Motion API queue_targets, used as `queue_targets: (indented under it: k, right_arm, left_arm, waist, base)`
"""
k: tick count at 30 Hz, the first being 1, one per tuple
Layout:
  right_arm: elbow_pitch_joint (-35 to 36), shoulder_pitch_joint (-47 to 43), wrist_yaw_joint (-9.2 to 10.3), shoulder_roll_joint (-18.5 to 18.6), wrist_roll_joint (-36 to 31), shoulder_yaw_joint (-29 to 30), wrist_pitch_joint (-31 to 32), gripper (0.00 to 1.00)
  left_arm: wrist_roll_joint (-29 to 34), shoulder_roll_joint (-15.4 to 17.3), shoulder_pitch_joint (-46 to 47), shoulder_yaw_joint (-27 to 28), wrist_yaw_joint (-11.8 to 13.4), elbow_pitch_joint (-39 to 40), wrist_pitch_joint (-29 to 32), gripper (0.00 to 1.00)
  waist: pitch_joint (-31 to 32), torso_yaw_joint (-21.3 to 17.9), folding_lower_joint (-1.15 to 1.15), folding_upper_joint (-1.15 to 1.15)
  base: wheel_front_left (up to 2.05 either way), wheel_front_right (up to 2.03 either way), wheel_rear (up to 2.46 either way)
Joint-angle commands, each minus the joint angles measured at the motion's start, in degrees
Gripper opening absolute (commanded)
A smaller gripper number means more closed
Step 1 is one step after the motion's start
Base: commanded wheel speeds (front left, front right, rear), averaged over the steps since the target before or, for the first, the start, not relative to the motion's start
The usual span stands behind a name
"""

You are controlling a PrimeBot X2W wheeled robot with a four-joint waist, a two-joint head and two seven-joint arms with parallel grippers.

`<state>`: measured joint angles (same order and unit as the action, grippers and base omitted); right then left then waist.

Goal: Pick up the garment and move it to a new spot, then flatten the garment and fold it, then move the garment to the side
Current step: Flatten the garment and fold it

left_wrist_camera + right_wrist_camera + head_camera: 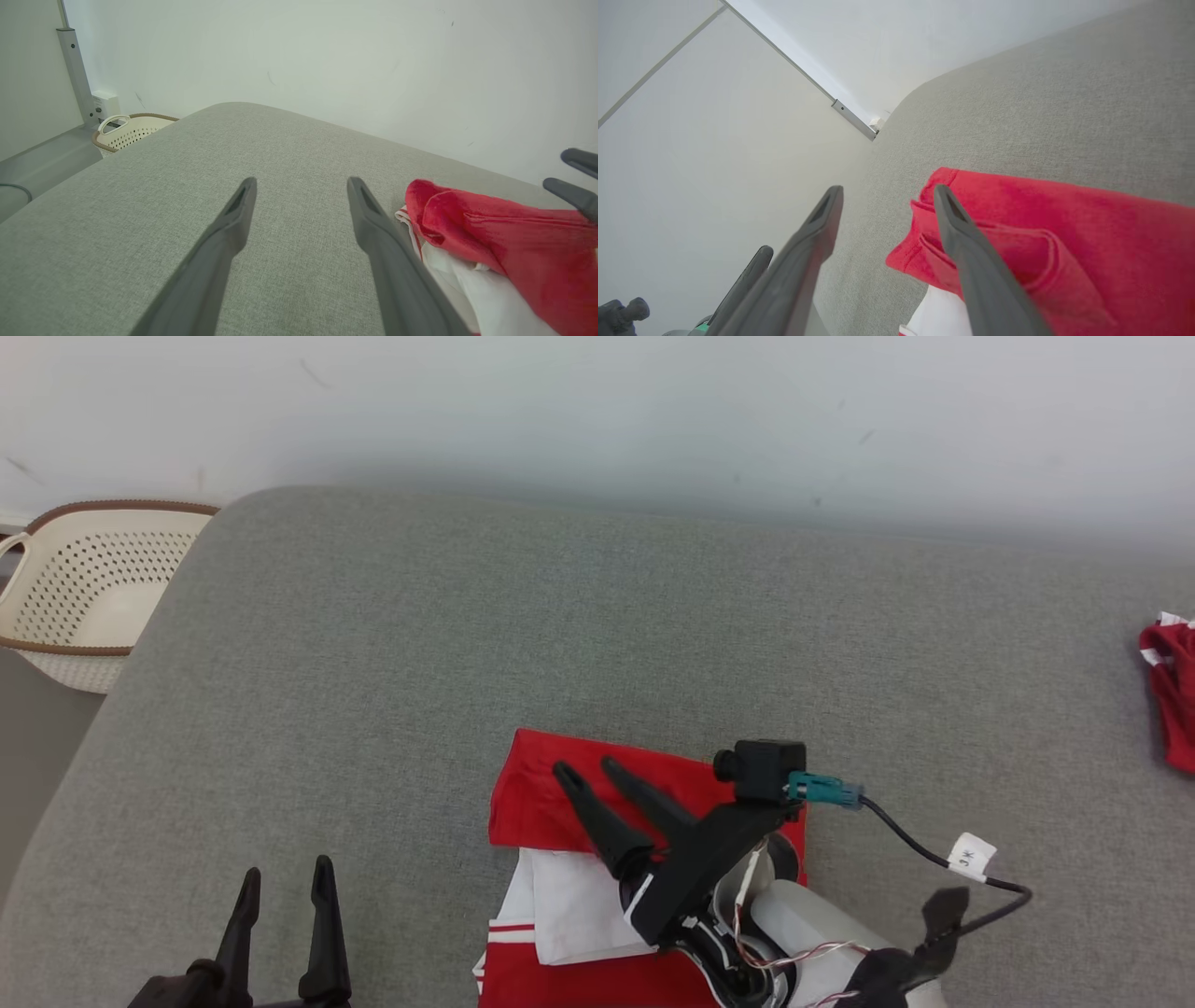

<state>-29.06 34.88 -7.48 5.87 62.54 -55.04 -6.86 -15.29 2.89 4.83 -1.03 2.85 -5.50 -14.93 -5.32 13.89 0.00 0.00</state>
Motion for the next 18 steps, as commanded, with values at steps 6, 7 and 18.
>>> queue_targets:
  k: [6, 7, 18]
  right_arm:
    - [4.72, 0.72, -0.02, 4.42, 0.23, 0.86, -5.26, 1.0]
    - [5.54, 0.53, -0.02, 5.33, 0.24, 1.36, -5.77, 1.0]
    - [5.05, -2.85, -0.02, 12.92, -4.62, 7.55, -7.76, 1.0]
  left_arm:
    - [0.04, 0.04, -0.82, 0.63, 0.18, 0.3, -0.22, 1.0]
    - [0.1, 0.03, -0.97, 0.8, 0.12, 0.33, -0.22, 1.0]
    - [0.47, 0.03, -1.39, 1.68, -0.05, 0.93, -0.22, 1.0]
  waist:
    - [0.36, -1.32, 0.0, 0.0]
    - [0.39, -1.47, 0.0, 0.0]
    - [0.03, -2.53, 0.0, 0.0]
  base:
    - [0.0, 0.0, 0.0]
    - [0.0, 0.0, 0.0]
    - [0.0, 0.0, 0.0]
